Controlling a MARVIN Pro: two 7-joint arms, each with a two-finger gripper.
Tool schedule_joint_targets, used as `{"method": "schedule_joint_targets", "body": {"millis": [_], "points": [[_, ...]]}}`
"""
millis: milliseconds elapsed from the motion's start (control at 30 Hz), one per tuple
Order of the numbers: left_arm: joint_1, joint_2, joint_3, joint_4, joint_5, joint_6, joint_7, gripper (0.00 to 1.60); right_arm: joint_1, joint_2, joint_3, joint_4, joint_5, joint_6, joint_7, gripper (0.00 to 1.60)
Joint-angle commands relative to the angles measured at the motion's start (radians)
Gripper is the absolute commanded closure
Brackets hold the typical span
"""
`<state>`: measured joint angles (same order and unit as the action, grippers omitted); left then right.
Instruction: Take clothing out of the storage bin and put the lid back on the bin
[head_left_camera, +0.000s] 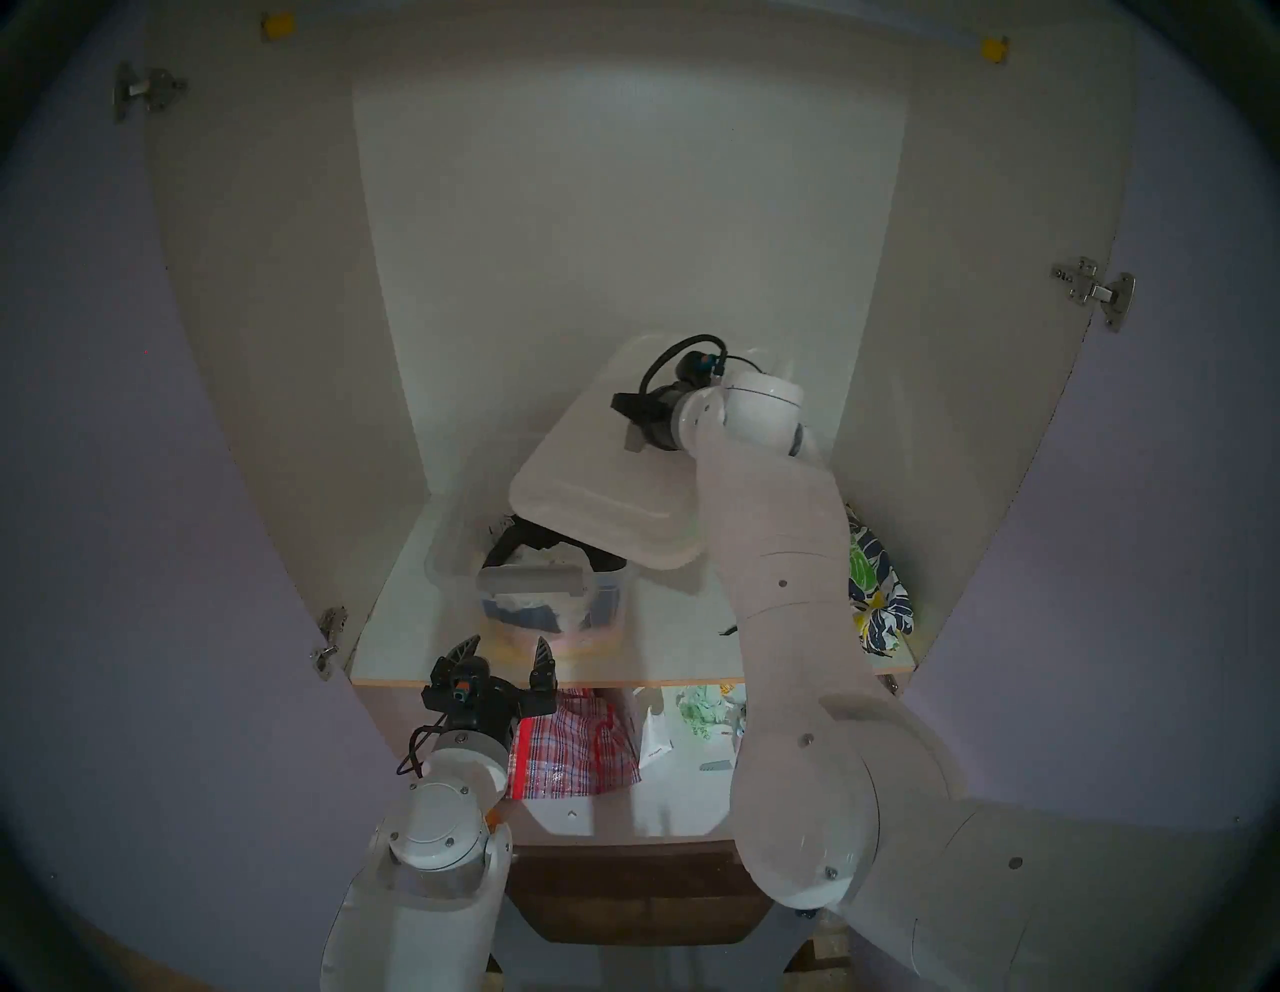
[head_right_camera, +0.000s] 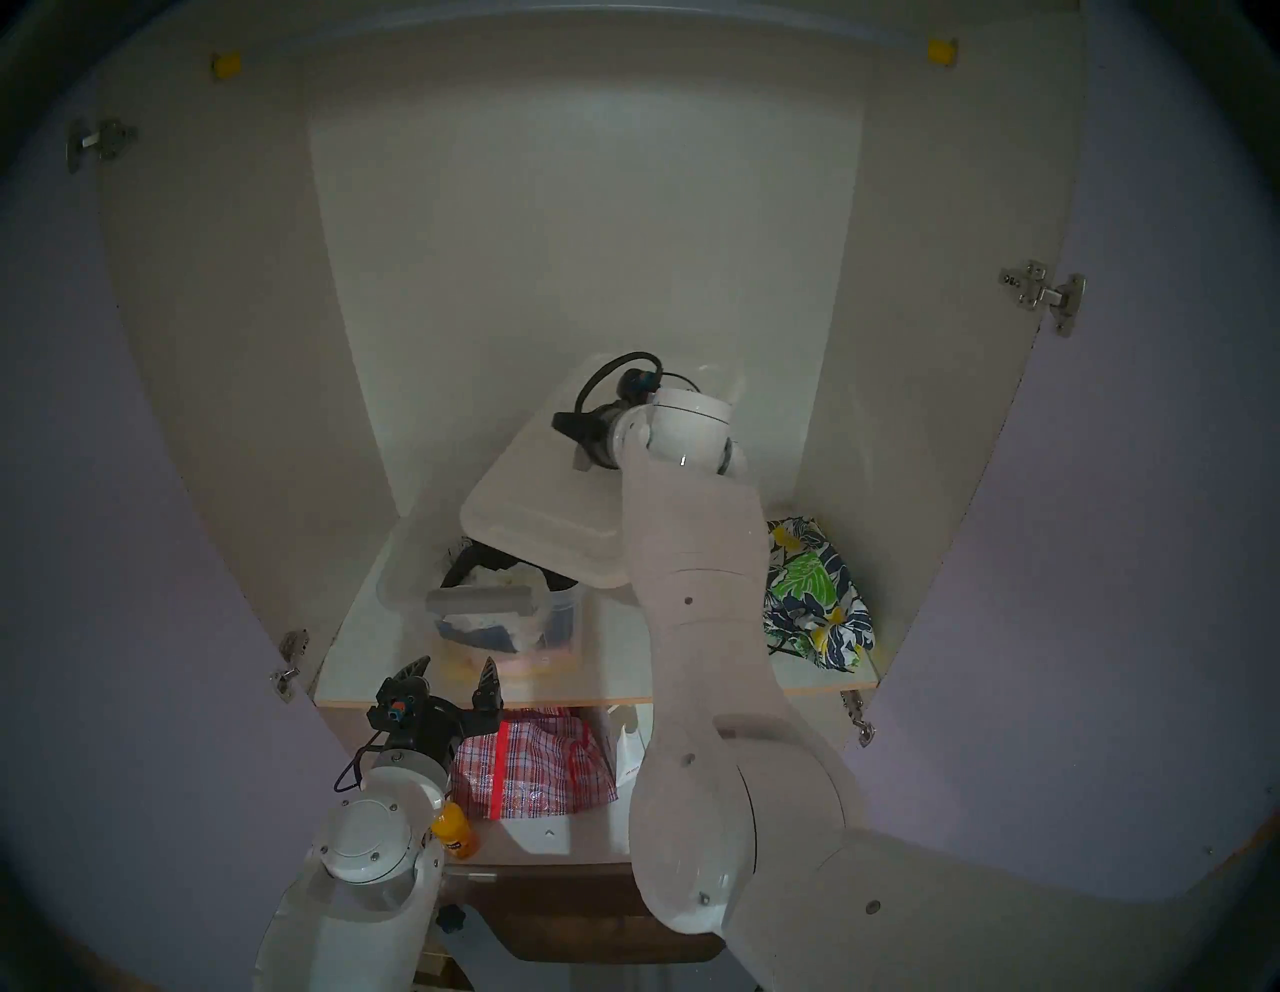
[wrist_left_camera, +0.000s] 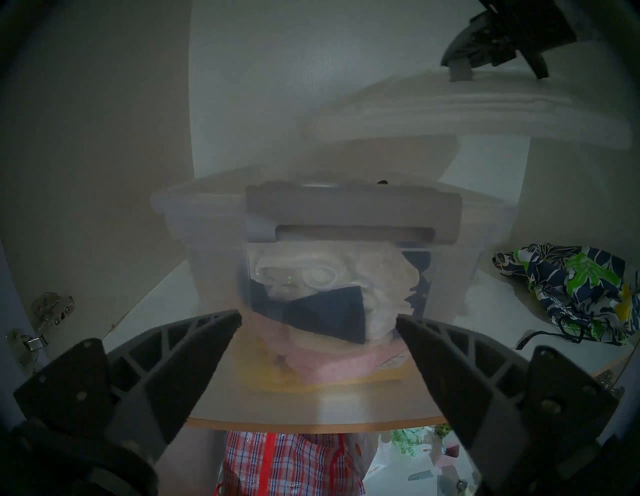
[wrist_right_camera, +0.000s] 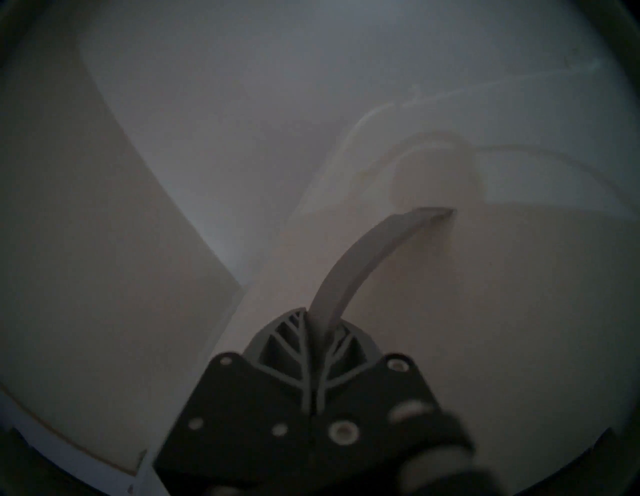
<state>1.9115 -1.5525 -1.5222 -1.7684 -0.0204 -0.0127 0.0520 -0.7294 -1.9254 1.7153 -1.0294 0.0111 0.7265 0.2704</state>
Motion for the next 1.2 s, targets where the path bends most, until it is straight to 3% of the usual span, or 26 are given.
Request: {"method": "schedule_joint_targets", "body": {"millis": [0, 133, 633, 900, 1167], "points": [[-0.006, 0.003, 0.003, -0.031, -0.003, -0.006, -0.007, 0.00, 0.095, 0.016, 0.019, 0.114, 0.022, -0.135, 0.042, 1.60], [-0.006, 0.005, 0.004, -0.032, -0.005, -0.006, -0.007, 0.00, 0.151, 0.019, 0.034, 0.248, 0.019, -0.249, 0.054, 1.60], [-0.008, 0.008, 0.007, -0.028, -0.008, -0.007, -0.001, 0.00, 0.340, 0.018, 0.045, 0.713, 0.007, -0.508, 0.054, 1.60], [-0.011, 0.008, 0.007, -0.021, -0.007, -0.007, 0.002, 0.00, 0.385, 0.002, 0.051, 0.824, 0.009, -0.515, 0.022, 1.60], [-0.014, 0.008, 0.008, -0.016, -0.008, -0.007, 0.005, 0.00, 0.409, -0.003, 0.067, 0.843, 0.020, -0.507, -0.008, 1.60]]}}
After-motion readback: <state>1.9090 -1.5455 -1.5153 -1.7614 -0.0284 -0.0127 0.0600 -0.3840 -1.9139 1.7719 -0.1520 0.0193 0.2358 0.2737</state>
